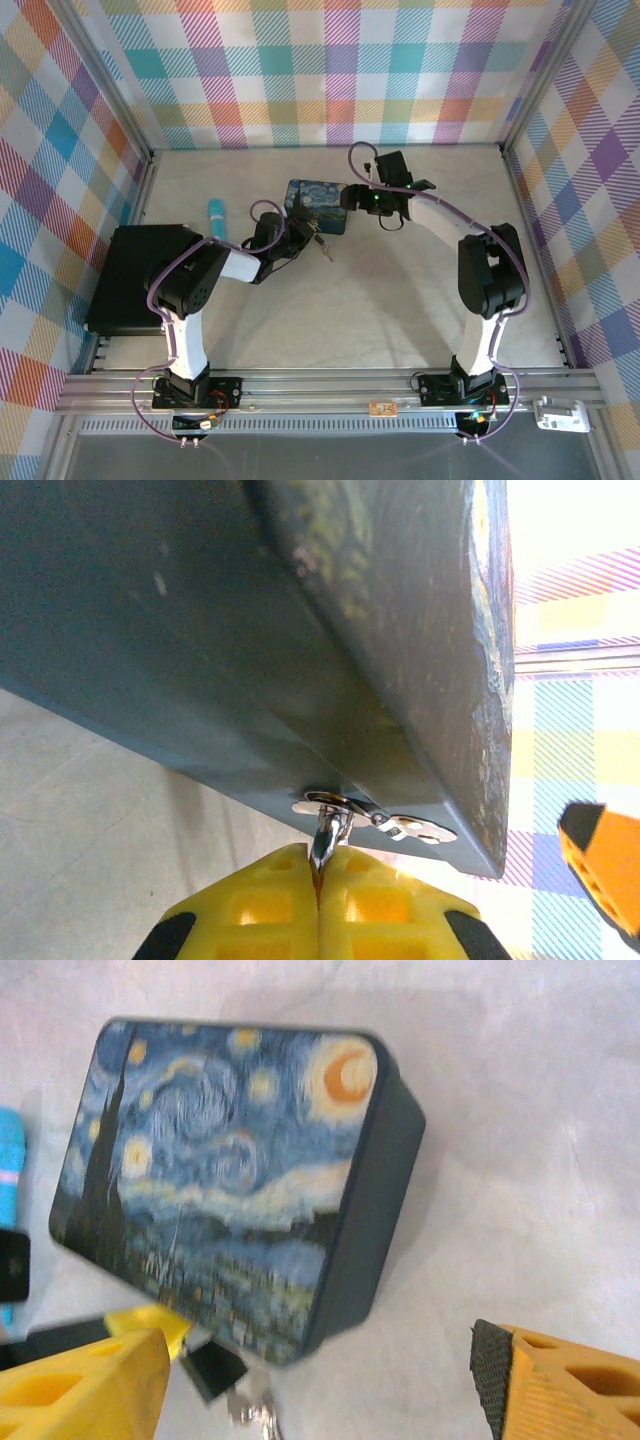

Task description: Unlock the padlock with the key

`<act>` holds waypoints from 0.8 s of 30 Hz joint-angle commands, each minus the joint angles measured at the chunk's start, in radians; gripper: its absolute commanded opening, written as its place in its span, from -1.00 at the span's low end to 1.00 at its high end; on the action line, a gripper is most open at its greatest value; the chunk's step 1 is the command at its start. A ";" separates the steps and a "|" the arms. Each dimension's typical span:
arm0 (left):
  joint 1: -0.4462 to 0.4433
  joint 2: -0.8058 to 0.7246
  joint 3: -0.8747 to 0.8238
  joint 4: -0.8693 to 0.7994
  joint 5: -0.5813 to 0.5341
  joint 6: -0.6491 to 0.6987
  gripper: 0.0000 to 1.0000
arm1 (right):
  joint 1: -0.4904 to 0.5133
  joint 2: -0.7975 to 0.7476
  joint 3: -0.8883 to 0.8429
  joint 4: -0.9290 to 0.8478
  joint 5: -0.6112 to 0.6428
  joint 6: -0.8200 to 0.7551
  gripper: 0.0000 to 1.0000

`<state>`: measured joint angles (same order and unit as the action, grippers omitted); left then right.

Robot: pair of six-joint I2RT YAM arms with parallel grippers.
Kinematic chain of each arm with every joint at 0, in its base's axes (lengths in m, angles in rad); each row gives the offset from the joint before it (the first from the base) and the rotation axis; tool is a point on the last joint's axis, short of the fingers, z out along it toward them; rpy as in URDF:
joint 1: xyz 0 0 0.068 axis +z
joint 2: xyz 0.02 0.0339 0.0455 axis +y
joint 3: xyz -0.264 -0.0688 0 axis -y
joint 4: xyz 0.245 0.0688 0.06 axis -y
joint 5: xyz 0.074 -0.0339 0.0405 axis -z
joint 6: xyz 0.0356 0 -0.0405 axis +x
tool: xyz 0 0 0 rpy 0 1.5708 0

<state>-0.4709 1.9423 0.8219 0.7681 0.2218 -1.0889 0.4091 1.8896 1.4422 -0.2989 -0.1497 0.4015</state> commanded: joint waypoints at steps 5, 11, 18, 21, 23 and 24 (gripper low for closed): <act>-0.010 0.020 -0.023 0.028 -0.068 -0.025 -1.00 | 0.010 0.109 0.039 0.187 -0.016 0.174 0.58; -0.021 0.021 -0.055 0.076 -0.134 -0.060 -1.00 | 0.034 0.171 0.042 0.197 0.007 0.247 0.49; -0.042 0.052 -0.067 0.145 -0.225 -0.120 -1.00 | 0.074 0.186 0.012 0.159 0.091 0.304 0.34; -0.057 0.063 -0.091 0.171 -0.307 -0.160 -1.00 | 0.080 0.167 -0.049 0.200 0.120 0.358 0.14; -0.068 0.068 -0.107 0.171 -0.372 -0.196 -1.00 | 0.085 0.155 -0.071 0.211 0.142 0.384 0.06; -0.073 0.072 -0.113 0.181 -0.398 -0.216 -1.00 | 0.088 0.151 -0.076 0.212 0.152 0.392 0.04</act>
<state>-0.5323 1.9778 0.7475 0.9585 -0.0418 -1.2285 0.4850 2.0483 1.4143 -0.0410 -0.0563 0.7406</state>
